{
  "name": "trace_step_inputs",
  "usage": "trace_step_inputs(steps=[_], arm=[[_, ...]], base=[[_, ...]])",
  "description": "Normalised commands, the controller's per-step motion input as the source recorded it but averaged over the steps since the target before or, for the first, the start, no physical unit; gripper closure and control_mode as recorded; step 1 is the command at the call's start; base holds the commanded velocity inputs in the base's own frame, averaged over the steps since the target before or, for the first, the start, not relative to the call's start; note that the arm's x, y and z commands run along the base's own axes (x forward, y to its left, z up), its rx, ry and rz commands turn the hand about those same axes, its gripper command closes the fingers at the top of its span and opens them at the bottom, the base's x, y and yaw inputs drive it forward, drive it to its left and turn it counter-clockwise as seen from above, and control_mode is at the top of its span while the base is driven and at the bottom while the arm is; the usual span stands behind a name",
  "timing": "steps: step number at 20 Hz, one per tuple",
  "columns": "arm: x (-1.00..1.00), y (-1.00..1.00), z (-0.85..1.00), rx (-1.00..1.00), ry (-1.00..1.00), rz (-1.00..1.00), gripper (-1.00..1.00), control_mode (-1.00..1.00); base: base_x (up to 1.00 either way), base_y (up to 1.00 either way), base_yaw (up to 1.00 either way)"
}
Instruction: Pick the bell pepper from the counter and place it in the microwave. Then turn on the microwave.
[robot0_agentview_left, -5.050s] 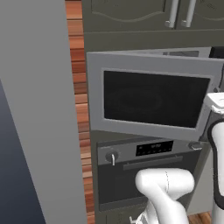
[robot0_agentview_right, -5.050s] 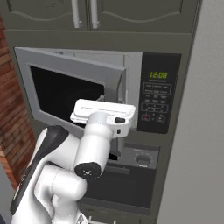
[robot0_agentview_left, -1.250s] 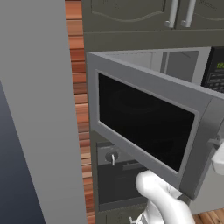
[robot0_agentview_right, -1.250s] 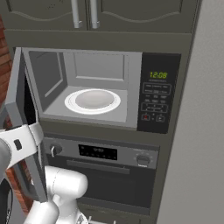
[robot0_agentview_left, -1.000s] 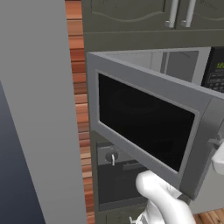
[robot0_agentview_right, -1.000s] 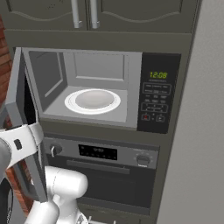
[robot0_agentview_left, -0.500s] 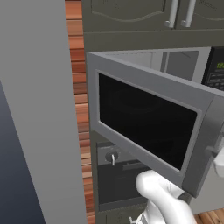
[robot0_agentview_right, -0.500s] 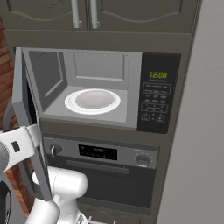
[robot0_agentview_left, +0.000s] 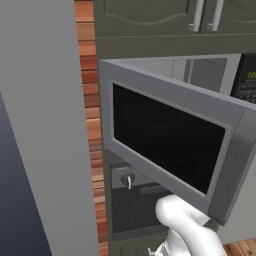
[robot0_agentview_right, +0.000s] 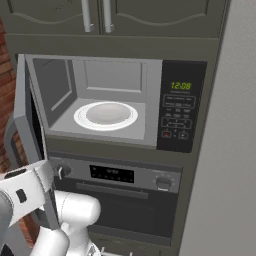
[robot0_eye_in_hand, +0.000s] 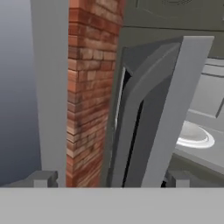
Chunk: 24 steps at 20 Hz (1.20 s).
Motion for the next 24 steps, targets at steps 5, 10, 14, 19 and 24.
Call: trace_step_inputs(steps=[5, 10, 14, 19, 24], arm=[[0.07, -0.60, 0.00, 0.05, 0.00, 0.06, -1.00, -1.00], [0.27, -0.46, 0.00, 0.05, 0.00, 0.20, -1.00, -1.00], [0.27, -0.39, 0.00, 0.06, 0.00, 0.26, -1.00, -1.00], [0.36, -0.24, 0.00, 0.07, 0.00, 0.26, -1.00, -1.00], [0.28, 0.00, 0.00, 0.01, 0.00, 0.26, -1.00, -1.00]], base=[[0.00, 0.00, 0.00], [0.00, 0.00, 0.00], [0.00, 0.00, 0.00], [0.00, 0.00, 0.00], [0.00, 0.00, 0.00]])
